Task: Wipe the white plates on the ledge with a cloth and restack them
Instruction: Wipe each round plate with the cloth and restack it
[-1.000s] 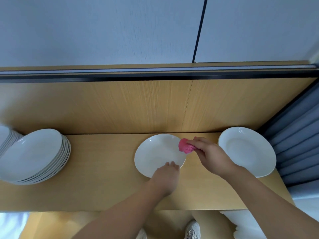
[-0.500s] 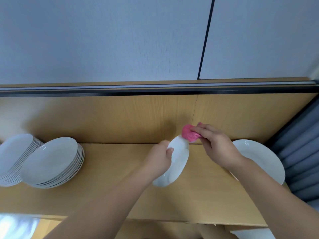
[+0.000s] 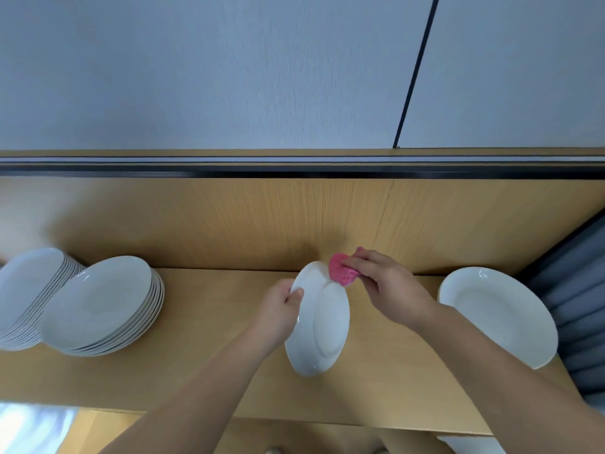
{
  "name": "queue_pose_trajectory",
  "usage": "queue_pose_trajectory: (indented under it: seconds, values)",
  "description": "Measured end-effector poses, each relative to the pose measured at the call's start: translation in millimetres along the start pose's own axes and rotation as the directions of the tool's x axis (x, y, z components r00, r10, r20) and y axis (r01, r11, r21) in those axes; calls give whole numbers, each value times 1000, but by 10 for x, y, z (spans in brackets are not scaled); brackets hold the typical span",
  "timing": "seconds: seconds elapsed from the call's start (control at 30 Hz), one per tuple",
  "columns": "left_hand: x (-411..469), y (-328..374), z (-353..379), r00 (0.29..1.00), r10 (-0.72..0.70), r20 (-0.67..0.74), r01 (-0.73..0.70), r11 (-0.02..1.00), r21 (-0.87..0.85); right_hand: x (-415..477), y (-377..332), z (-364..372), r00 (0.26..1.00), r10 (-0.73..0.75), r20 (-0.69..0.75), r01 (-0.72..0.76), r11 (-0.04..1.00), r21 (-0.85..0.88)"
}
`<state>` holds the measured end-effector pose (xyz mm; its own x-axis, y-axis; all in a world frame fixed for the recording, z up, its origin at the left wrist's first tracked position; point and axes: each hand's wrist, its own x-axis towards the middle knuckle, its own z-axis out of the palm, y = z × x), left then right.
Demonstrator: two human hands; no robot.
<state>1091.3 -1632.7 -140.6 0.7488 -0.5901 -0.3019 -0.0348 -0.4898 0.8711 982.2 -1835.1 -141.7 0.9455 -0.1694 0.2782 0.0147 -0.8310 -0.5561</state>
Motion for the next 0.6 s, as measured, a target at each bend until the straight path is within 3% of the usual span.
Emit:
queue_pose_trajectory:
  seconds: [0.13, 0.3, 0.43, 0.5, 0.6]
  values:
    - [-13, -42, -122, 1000, -9, 1, 9, 1000, 2, 207, -41, 287, 985, 21, 168, -16, 999, -28]
    - [12, -99, -315, 995, 16, 101, -38, 975, 219, 385, -87, 633, 966, -2, 260, 4, 1000, -10]
    - [41, -191, -405, 989, -14, 147, -31, 954, 298, 429, -62, 826, 880, 88, 467, 11, 979, -204]
    - [66, -269, -425, 991, -39, 127, -6, 943, 332, 424, -102, 884, 864, 79, 497, -25, 993, -114]
    - [81, -350, -437, 992, -49, 119, 7, 942, 335, 488, -193, 1012, 905, 95, 414, -137, 988, 71]
